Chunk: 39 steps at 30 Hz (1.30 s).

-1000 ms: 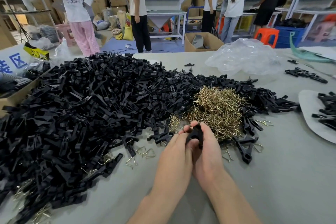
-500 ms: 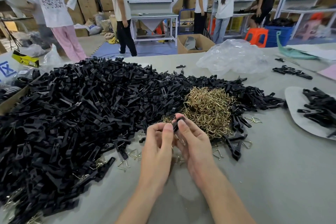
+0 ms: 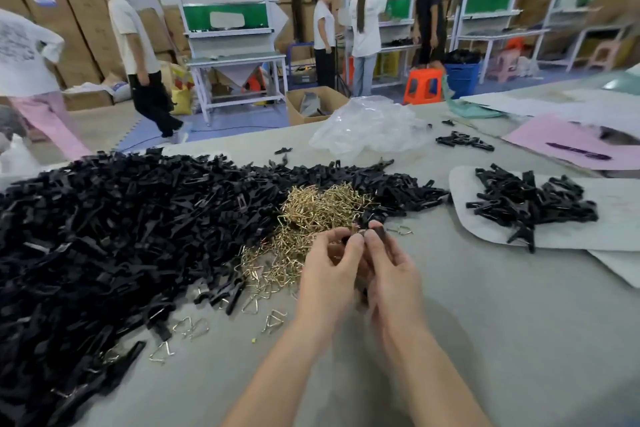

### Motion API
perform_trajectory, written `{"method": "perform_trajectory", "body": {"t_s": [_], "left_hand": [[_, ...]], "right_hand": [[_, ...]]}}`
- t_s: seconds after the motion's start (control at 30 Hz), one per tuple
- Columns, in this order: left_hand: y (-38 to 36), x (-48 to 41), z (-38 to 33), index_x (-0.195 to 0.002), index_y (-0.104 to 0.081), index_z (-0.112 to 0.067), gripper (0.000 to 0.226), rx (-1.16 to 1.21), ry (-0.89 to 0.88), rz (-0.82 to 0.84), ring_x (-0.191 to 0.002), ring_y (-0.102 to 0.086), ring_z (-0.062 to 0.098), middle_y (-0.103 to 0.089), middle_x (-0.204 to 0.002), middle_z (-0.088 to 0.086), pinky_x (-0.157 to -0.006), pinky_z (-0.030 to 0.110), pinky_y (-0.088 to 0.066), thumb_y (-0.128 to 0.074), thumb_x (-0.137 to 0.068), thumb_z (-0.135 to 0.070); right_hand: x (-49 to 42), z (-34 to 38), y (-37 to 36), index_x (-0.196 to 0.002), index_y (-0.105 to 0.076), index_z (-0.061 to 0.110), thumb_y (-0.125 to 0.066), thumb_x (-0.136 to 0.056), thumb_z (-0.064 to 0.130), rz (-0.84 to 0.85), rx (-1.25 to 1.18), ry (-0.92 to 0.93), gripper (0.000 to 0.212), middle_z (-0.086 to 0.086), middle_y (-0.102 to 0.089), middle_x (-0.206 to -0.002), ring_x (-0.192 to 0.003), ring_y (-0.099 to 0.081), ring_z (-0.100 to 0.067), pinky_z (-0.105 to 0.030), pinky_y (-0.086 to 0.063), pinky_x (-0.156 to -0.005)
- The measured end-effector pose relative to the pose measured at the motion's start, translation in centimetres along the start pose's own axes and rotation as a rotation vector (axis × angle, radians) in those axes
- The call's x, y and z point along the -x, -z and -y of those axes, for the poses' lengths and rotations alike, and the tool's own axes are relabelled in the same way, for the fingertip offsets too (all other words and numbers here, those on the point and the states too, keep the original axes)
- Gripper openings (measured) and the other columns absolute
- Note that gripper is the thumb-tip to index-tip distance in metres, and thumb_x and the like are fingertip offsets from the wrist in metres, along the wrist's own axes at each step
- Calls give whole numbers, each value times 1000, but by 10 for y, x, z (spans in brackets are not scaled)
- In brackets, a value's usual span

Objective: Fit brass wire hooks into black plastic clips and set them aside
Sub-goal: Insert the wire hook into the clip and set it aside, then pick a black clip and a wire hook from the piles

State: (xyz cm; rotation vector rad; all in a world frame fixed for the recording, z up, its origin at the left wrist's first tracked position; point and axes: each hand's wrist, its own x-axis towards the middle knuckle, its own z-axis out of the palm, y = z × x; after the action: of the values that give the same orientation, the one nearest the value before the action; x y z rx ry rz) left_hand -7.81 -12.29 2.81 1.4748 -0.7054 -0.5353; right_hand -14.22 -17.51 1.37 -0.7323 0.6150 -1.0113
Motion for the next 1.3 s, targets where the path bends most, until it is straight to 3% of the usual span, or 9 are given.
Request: {"method": "perform_trajectory", "body": {"t_s": [0.1,0.2,0.37,0.47,0.57,0.7,0.87,1.03,1.3], "left_hand": [[-74,-19,-23,-109,-63,-25,12,0,-58,136,-82,-67,11,-71,-98,1,-68,27,-57,-63,-97,-25],[-152,-46,-55,-131,-56,-18,32,-55,-142,276,-111,-61,16,-64,-124,4,-101,36,-50,-60,-98,-19],[-204,-56,-56,-152,-31,-15,58,-222,-65,363,-132,-49,24,-46,-149,9,-111,32,-38,-54,-100,-21],[-173,-42,-37,-143,-43,-15,45,-228,-102,351,-87,-66,-3,-62,-106,-6,-75,10,-51,-54,-99,-15],[-117,-34,-19,-144,-43,-19,44,-311,-160,327,-86,-58,-19,-55,-124,-8,-73,4,-47,-54,-101,-20],[-17,-13,-5,-139,-48,-25,40,-481,-309,152,-107,-54,-12,-52,-131,-12,-85,5,-43,-54,-101,-17],[112,21,23,-135,-52,-27,39,-793,-300,-178,-103,-59,9,-51,-126,-13,-89,22,-44,-54,-98,-14],[179,40,42,-127,-61,-9,42,-1145,-288,-415,-108,-60,29,-61,-122,7,-93,42,-50,-67,-86,-4],[178,0,48,-120,-69,-16,43,-1385,-166,-489,-97,-61,30,-68,-100,6,-86,44,-43,-45,-100,-45]], "right_hand": [[-21,59,33,-120,-66,10,-60,-99,11,-79,33,162,22,-9,-75,-98,-84,-70,-21,-26,-58,-68],[-46,119,59,-125,-58,-3,-51,-105,19,-166,67,236,30,-19,-70,-104,-90,-66,-25,-30,-56,-79],[-58,153,88,-93,-61,7,-48,-105,25,-283,67,62,25,-10,-65,-82,-73,-62,-19,-23,-52,-54],[-51,133,84,-89,-62,9,-45,-103,19,-227,139,30,25,-5,-74,-73,-76,-66,-19,-23,-55,-57],[-41,96,57,-109,-58,17,-43,-102,17,-162,272,41,17,-21,-72,-106,-95,-68,-26,-32,-53,-72],[-12,35,10,-131,-53,31,-48,-103,21,-48,465,151,31,5,-69,-112,-106,-66,-18,-35,-54,-91],[20,-29,-45,-122,-52,43,-46,-103,20,210,577,174,31,21,-64,-101,-73,-61,0,-8,-43,-60],[40,-76,-81,-124,-51,45,-43,-103,19,332,686,157,35,20,-61,-111,-84,-62,0,-15,-44,-66],[26,-98,-83,-111,-59,50,-46,-103,22,312,759,183,32,23,-65,-103,-97,-66,-6,-33,-53,-87]]}}
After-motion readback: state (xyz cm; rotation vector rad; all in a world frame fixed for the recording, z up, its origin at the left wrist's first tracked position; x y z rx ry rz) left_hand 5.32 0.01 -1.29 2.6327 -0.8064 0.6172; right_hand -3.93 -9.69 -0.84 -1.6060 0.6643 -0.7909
